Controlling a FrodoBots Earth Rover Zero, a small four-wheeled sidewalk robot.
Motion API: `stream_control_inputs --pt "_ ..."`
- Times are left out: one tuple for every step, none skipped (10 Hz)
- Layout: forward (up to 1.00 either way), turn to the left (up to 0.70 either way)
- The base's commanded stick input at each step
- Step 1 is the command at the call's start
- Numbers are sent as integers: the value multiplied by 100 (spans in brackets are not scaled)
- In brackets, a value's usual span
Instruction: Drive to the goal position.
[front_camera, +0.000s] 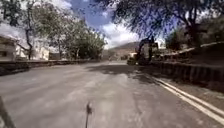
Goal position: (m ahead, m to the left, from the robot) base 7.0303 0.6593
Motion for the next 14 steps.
stream_control_inputs --pt "70 0" --pt "70 0" --pt "70 0" --pt "70 0" --pt "70 0" --pt "70 0" --pt "70 0" --pt "70 0" --pt "70 0" --pt "70 0" --pt "70 0" --pt "70 0" --pt "70 0" --pt "70 0"
